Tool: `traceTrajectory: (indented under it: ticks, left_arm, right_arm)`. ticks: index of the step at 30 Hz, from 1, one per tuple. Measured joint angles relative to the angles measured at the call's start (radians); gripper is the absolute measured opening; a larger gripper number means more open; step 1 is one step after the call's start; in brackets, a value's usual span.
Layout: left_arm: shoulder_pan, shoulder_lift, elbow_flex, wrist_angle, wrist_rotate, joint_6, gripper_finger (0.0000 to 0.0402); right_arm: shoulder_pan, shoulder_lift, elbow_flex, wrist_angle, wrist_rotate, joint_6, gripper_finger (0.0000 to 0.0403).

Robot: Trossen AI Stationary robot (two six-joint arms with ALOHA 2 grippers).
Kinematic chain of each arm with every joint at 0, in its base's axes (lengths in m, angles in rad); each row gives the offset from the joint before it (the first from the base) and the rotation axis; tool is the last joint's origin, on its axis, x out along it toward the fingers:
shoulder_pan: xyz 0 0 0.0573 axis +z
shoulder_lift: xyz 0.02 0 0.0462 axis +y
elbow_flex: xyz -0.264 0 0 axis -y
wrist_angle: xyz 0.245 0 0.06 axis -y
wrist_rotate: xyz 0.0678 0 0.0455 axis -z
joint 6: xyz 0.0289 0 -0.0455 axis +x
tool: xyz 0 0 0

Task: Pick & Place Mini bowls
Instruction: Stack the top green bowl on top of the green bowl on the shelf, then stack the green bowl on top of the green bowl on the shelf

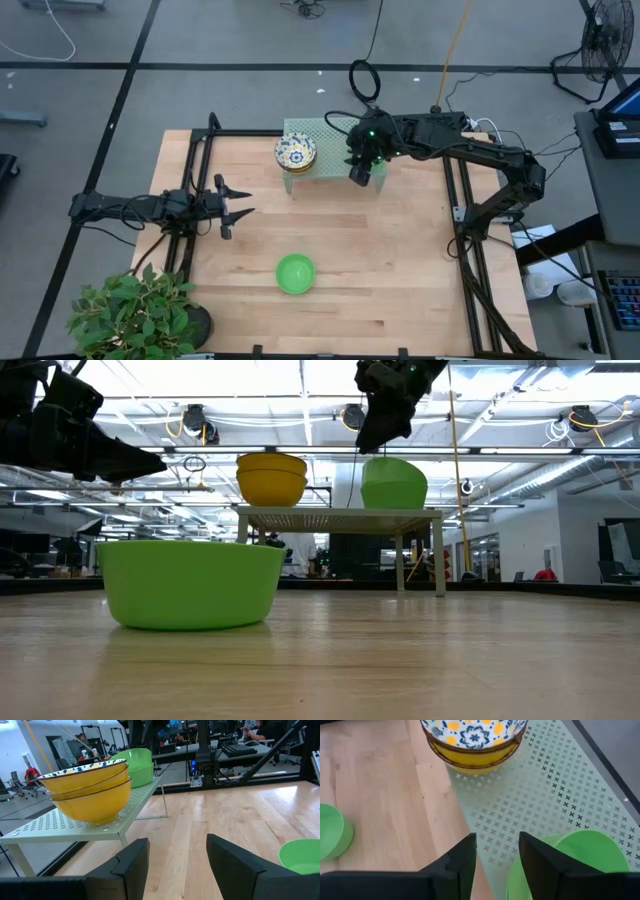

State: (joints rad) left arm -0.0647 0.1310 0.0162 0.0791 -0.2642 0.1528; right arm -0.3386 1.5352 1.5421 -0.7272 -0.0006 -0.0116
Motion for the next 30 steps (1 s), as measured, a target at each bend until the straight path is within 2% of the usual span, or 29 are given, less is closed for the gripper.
traceTrajectory:
  ticks: [5,13,30]
  left_arm:
    - [0.0,0.0,0.0,0.0,0.0,0.0,0.0202]
    - [0.0,0.0,0.0,0.0,0.0,0.0,0.0203]
    - [0.0,0.0,0.0,0.0,0.0,0.0,0.0203]
  right_arm:
    - [-0.003,-0.001,-0.013,-0.006,0.002,0.0,0.0135]
    - [-0.002,0.0,-0.129,0.057,0.0,-0.018,0.0132]
    - [0.051,-0.119,-0.131,0.21,-0.002,-0.054,0.0128]
